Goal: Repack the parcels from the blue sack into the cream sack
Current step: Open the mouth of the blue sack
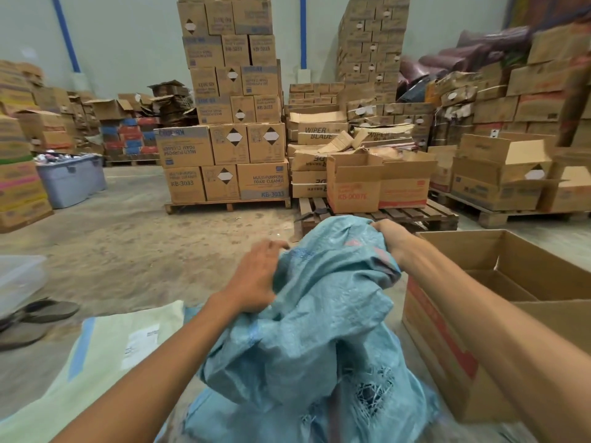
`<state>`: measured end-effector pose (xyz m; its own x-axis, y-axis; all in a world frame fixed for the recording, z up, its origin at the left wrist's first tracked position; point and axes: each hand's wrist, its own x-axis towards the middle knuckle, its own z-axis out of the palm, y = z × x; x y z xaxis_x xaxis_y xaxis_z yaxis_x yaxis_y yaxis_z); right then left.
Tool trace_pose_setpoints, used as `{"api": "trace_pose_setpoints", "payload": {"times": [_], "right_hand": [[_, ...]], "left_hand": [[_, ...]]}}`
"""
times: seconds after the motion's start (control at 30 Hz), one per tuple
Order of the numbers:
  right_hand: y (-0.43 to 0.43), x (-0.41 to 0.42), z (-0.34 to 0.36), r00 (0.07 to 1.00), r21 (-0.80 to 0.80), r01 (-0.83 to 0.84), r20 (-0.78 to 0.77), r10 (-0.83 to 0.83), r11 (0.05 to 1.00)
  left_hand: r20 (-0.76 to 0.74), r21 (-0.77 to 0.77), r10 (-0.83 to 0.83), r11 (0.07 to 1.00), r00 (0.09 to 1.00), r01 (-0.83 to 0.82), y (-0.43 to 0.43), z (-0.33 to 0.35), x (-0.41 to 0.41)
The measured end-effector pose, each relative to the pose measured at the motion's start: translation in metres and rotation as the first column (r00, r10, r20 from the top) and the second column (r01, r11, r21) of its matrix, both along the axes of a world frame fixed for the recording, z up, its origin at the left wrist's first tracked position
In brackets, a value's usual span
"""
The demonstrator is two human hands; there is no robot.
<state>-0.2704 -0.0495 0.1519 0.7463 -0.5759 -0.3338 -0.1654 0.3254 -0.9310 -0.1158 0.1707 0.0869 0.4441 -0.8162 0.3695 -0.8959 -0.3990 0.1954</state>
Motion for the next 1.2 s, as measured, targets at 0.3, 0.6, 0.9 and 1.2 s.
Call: {"api": "trace_pose_setpoints", "payload": {"times": [0.3,0.6,0.9,1.2], "right_hand": [[-0.001,0.011,0.012,0.954,-0.106,-0.292,0.035,0.297,0.95],[-0.028,-0.031,-0.028,0.737,0.006,-0.655,-0.217,0.64,0.756],[0.007,0.019,-0.037,0.91,-0.827,-0.403,-0.317,0.267,0.392],[0.034,0.041,-0.043,0.813,-0.731,-0.579,-0.482,0.328,0.361]], "left_hand": [[-0.748,-0.113,-0.046,0.992,0.662,-0.059,-0.03,0.016,-0.036],[-0.995,-0.074,-0.056,0.967,0.079,-0.243,0.002,0.048,0.019],[-0.994,-0.09,-0.061,0.933,0.095,-0.348,-0.009,0.047,0.007],[-0.966,-0.004,0.032,0.99,0.256,-0.141,0.001,0.058,0.003]]}}
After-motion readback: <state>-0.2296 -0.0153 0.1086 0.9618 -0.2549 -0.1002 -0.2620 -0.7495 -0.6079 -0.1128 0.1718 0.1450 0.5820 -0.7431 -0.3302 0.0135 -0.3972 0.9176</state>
